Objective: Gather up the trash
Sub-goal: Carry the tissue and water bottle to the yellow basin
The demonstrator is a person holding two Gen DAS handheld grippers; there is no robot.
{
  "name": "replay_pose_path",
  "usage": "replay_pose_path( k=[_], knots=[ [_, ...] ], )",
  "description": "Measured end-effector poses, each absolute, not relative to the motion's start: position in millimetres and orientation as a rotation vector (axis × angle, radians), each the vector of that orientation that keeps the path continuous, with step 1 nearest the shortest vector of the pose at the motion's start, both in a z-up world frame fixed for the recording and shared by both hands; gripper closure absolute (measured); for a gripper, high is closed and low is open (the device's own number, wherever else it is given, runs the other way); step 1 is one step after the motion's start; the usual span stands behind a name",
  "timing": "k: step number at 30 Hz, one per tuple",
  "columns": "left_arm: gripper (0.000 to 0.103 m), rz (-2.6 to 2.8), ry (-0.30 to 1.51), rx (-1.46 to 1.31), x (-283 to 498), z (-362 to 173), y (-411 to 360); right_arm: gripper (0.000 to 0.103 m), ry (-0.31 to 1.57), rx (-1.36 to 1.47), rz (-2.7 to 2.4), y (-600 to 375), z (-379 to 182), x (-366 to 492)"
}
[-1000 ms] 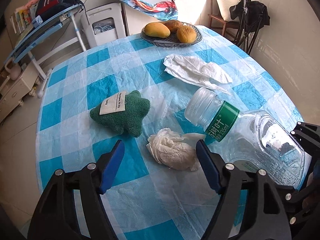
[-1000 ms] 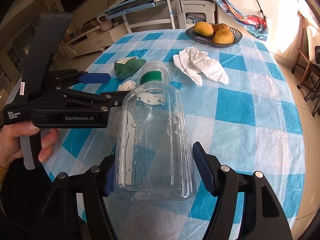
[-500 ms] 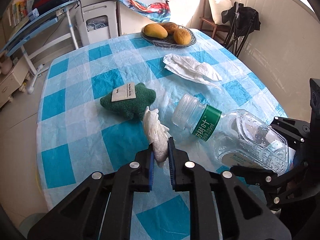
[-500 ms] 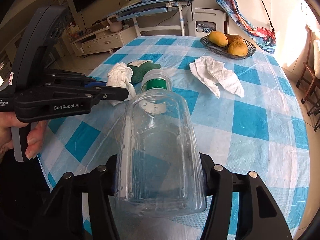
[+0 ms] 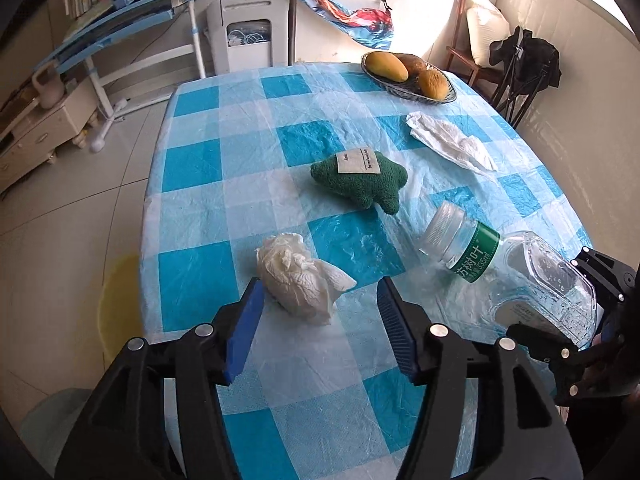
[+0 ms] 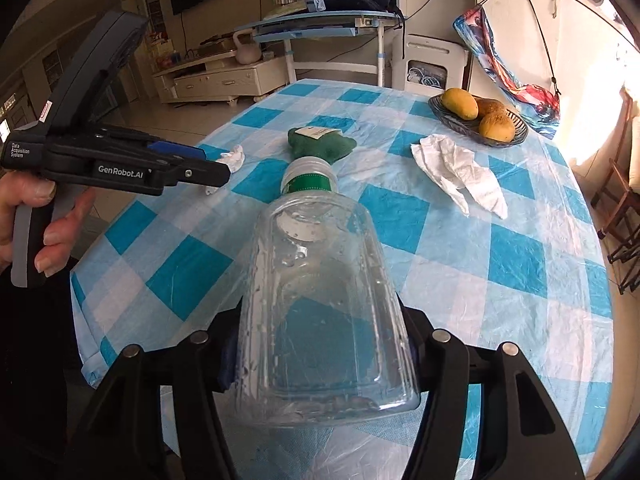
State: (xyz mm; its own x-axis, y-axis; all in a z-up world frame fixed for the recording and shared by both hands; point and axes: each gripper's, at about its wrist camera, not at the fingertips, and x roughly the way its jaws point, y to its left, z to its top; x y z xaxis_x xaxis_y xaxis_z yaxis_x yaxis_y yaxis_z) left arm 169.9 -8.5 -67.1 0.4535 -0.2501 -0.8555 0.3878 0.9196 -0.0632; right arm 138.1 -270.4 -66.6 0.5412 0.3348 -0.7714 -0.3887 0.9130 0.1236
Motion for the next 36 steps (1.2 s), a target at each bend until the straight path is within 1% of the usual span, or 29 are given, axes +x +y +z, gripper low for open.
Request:
replay_pose_path(
  k=[3, 6, 9, 10, 11, 12, 14, 15, 19, 23, 30, 36],
  knots=[
    [0.042, -0.371, 1.029, 0.199, 170, -73, -15, 0.040, 0.905, -0.065, 0.417, -270, -68, 138],
    [0.041, -0.349, 1.025, 0.252, 169, -79, -22, 0.040, 0.901, -0.079, 0.419, -266, -68, 138],
    [0.041, -0.353, 1.009, 0.279, 167, -82, -27, 0.040, 0.894, -0.085, 0.421, -266, -68, 137],
    [0.043, -0.360, 1.005, 0.287, 167, -83, -29, 0.040, 0.898, -0.082, 0.425, -267, -68, 138],
    [0.058, -0.369, 1.001, 0.294, 166, -83, -31, 0.040, 0.900, -0.080, 0.427, -267, -68, 138],
    [0.077, -0.383, 1.009, 0.301, 167, -84, -32, 0.044, 0.905, -0.081, 0.431, -267, -69, 138],
    [0.089, -0.395, 1.012, 0.310, 166, -86, -35, 0.046, 0.916, -0.089, 0.438, -265, -72, 138],
    [0.091, -0.398, 1.003, 0.318, 166, -85, -35, 0.046, 0.917, -0.100, 0.438, -263, -73, 138],
    [0.096, -0.412, 0.990, 0.305, 165, -80, -34, 0.046, 0.921, -0.125, 0.432, -260, -74, 138],
    [0.098, -0.422, 0.974, 0.233, 168, -70, -24, 0.045, 0.920, -0.099, 0.421, -266, -73, 140],
    [0.099, -0.397, 0.942, 0.152, 172, -54, -7, 0.047, 0.916, -0.106, 0.497, -254, -73, 135],
    [0.099, -0.302, 0.878, 0.042, 180, -31, 30, 0.047, 0.916, -0.031, 0.598, -245, -70, 133]
  ],
)
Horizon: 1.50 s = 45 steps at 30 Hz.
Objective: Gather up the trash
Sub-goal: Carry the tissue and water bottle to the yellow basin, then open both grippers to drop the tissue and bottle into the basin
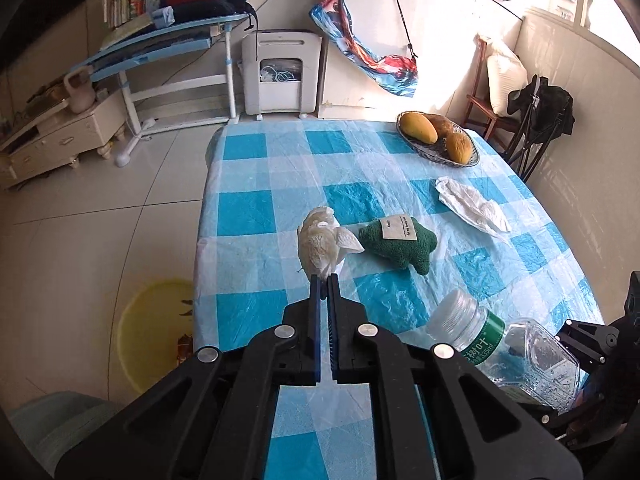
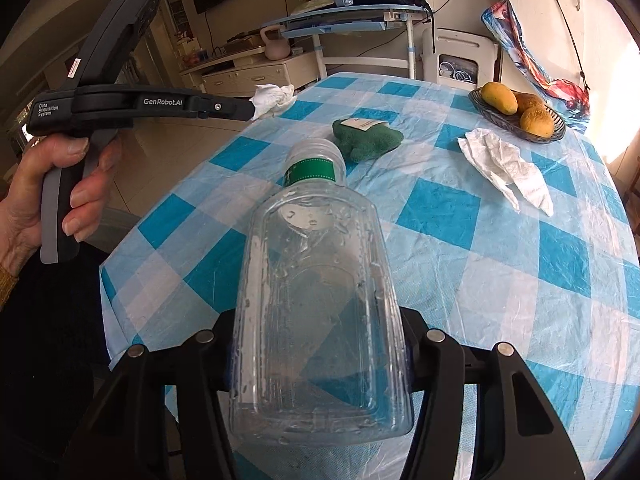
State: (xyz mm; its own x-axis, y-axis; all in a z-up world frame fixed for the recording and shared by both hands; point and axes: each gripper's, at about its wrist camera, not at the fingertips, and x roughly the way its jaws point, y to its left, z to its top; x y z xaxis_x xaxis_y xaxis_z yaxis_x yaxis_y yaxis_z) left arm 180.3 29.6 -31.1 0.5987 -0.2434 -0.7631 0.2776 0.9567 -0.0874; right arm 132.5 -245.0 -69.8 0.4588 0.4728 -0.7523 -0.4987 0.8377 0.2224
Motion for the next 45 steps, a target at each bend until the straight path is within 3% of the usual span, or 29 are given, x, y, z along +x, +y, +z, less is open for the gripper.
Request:
replay_pose_path(
  k=[23, 36, 45],
  knots=[
    [0.099, 0.177, 0.727, -0.381, 183, 9, 242, 0.047, 0.851, -0.197, 0.792, -70, -48, 200],
    [0.098, 0.184, 0.749, -0.420, 189, 0, 249, 0.043, 0.836, -0.335, 0.783, 12, -67, 247],
    [0.098, 0.159, 0.938, -0.371, 215, -41, 233, 0.033, 0.758, -0.288, 0.759, -53, -42, 203]
  ],
)
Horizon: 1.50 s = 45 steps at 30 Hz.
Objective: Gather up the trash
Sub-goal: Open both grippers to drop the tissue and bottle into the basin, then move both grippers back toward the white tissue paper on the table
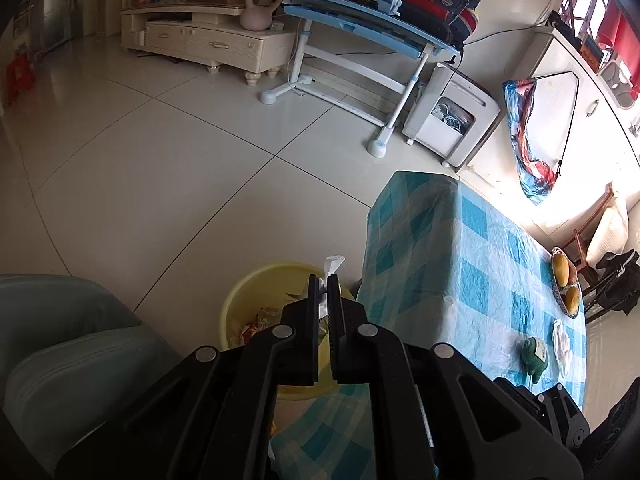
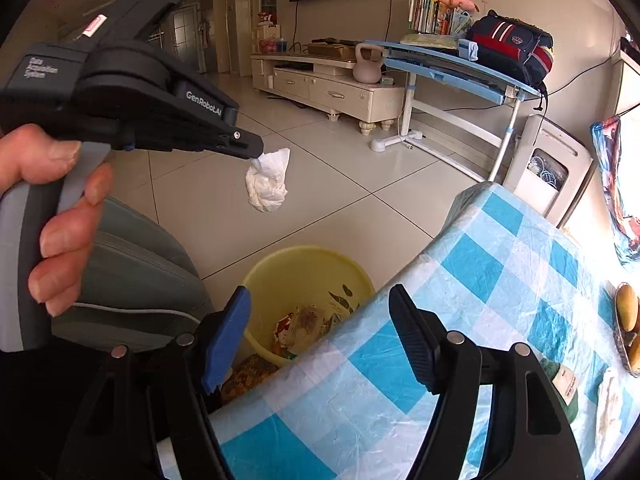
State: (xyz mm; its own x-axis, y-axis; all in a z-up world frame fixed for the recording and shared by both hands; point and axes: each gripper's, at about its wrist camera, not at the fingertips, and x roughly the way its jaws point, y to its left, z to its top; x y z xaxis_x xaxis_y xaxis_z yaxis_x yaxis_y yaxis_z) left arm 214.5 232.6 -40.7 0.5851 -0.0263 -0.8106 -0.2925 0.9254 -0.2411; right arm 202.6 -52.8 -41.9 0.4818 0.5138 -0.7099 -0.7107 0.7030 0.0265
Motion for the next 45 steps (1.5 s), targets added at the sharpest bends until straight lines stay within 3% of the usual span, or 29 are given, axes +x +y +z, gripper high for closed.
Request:
replay_pose_path(
  k=[2, 5, 15, 18, 21, 45],
  knots=[
    [0.092, 0.165, 0.990, -0.361, 219, -53, 229, 0.031, 0.765, -0.263, 0.733, -81, -40, 188],
    [0.052, 0.213, 1.039, -0.348, 222, -64, 226, 0.028, 0.779, -0.235, 0.681, -126, -39, 163],
    [0.030, 0.278, 0.948, -0.267, 210, -45, 211, 0.021, 0.898, -0.050, 0.434, -231, -80, 132],
    [0.026, 0.292, 0.915, -0.218, 207, -37, 201, 0.011, 0.894, -0.083, 0.429, -221, -80, 133],
    [0.023, 0.296, 0.904, -0.170, 205, -33, 194, 0.008, 0.884, -0.139, 0.434, -220, -85, 121],
    [0.018, 0.237, 0.786, -0.005, 179, -5, 160, 0.008, 0.854, -0.131, 0.395, -223, -87, 116]
  ],
)
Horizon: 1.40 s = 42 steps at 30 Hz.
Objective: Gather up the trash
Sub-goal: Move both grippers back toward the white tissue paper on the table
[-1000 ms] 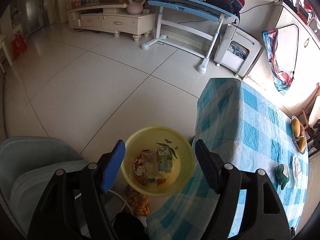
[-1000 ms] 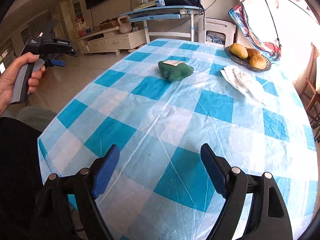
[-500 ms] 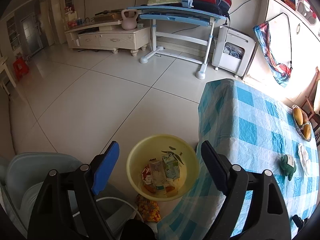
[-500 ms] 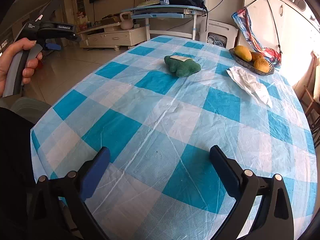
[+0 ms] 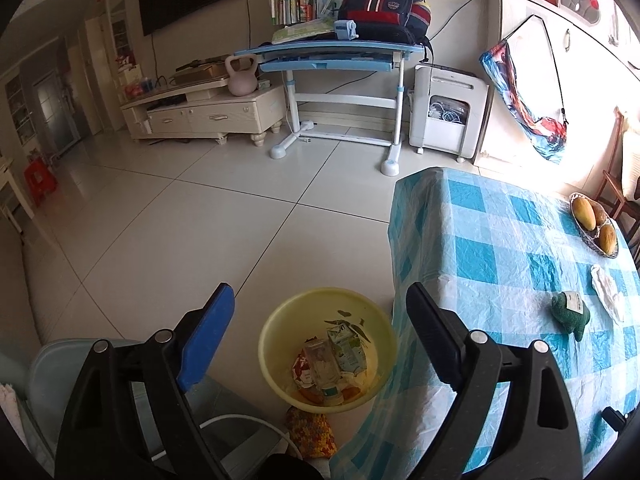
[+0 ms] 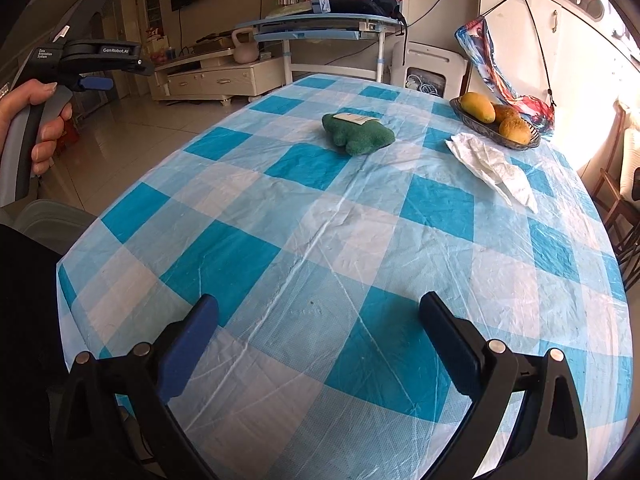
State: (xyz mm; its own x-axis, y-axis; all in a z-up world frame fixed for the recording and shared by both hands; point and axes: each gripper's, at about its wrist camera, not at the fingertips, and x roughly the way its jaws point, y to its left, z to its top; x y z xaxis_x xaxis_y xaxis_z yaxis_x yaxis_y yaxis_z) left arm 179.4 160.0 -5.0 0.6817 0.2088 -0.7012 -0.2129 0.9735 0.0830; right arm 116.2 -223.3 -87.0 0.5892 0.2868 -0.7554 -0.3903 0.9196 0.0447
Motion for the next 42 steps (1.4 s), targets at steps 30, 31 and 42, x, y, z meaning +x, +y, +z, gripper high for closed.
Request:
replay_pose_path(
  k=[30, 31, 42],
  knots=[
    [0.015, -0.197, 0.939, 0.177, 178, -46, -19, 0.015, 0.838, -0.080, 0.183, -310, -48, 241],
    [0.015, -0.199, 0.939, 0.174, 179, -46, -21, 0.018, 0.853, -0.073, 0.186, -310, -53, 248],
    [0.014, -0.307, 0.896, 0.182, 211, -50, -63, 0.046, 0.987, -0.115, 0.279, -300, -82, 288]
  ],
)
